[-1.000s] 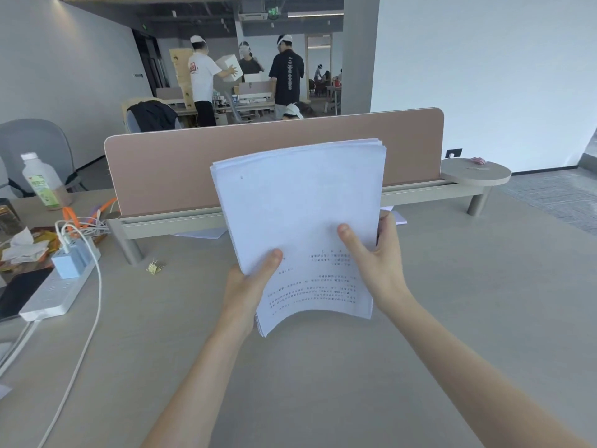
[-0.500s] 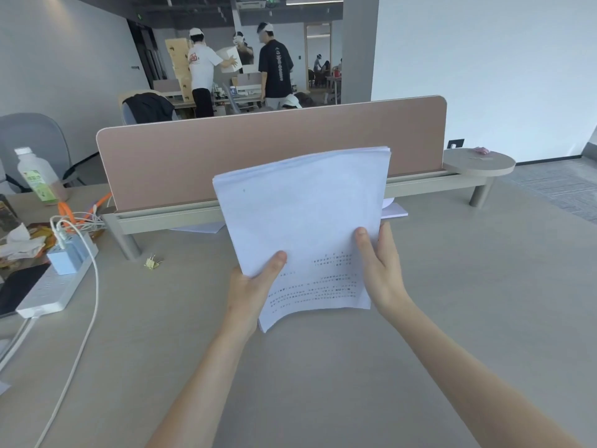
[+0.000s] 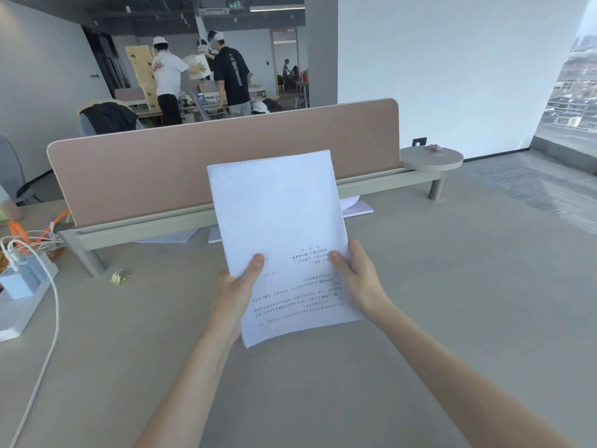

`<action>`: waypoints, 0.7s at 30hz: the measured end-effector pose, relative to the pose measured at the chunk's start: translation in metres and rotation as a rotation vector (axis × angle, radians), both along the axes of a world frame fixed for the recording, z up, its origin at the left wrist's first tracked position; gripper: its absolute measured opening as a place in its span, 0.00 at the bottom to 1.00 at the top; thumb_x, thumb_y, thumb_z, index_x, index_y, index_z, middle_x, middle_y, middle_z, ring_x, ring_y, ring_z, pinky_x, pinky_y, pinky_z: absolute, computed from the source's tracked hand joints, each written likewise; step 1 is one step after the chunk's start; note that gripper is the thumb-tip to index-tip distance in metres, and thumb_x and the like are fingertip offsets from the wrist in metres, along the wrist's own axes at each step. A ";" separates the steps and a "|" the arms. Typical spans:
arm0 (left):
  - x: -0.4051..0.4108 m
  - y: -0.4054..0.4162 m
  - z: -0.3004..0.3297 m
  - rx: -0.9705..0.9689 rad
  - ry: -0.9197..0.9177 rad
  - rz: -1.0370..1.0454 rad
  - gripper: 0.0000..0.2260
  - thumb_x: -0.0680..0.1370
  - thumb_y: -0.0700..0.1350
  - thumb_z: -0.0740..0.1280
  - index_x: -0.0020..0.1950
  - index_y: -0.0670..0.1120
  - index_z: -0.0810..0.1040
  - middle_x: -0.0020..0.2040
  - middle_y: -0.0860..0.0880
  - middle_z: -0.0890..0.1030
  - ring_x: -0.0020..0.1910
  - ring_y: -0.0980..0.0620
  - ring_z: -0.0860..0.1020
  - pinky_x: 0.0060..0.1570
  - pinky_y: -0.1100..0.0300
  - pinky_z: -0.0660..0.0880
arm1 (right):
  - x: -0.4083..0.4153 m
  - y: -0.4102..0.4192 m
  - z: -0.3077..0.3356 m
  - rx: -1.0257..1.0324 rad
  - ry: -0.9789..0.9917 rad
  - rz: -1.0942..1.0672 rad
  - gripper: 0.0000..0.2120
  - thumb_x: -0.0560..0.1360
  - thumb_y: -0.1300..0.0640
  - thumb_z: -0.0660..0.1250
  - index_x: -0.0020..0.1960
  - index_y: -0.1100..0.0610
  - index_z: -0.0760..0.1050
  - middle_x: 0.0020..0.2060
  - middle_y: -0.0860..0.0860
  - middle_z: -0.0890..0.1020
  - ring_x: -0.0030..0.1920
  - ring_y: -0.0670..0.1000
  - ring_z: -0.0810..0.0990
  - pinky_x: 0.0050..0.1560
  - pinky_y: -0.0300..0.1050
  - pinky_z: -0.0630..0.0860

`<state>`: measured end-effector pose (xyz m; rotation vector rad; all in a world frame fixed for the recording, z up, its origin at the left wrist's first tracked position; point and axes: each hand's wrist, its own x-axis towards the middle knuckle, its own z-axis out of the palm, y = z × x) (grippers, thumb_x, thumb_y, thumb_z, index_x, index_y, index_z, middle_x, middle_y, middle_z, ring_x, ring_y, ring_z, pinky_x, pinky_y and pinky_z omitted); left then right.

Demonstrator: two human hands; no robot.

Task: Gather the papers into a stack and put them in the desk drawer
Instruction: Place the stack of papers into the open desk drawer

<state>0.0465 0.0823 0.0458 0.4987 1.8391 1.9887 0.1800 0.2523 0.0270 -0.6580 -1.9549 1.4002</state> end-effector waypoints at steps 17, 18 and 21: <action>0.195 0.149 0.019 -0.126 -0.274 -0.453 0.16 0.75 0.60 0.68 0.56 0.52 0.81 0.57 0.52 0.83 0.57 0.48 0.80 0.58 0.46 0.76 | 0.267 0.089 0.029 -0.027 -0.076 -0.328 0.16 0.83 0.45 0.57 0.46 0.57 0.69 0.43 0.48 0.78 0.44 0.48 0.79 0.54 0.51 0.78; 0.211 0.160 0.017 -0.111 -0.272 -0.473 0.16 0.76 0.60 0.67 0.58 0.52 0.79 0.60 0.54 0.80 0.61 0.50 0.78 0.61 0.47 0.74 | 0.286 0.091 0.028 -0.023 -0.074 -0.363 0.14 0.83 0.46 0.58 0.44 0.54 0.67 0.40 0.46 0.74 0.42 0.47 0.75 0.50 0.50 0.75; 0.262 0.190 0.011 -0.099 -0.302 -0.518 0.23 0.74 0.61 0.68 0.67 0.54 0.75 0.66 0.57 0.75 0.68 0.51 0.72 0.67 0.47 0.69 | 0.342 0.104 0.021 -0.024 -0.098 -0.480 0.14 0.83 0.48 0.58 0.41 0.51 0.62 0.36 0.45 0.67 0.38 0.47 0.68 0.44 0.47 0.67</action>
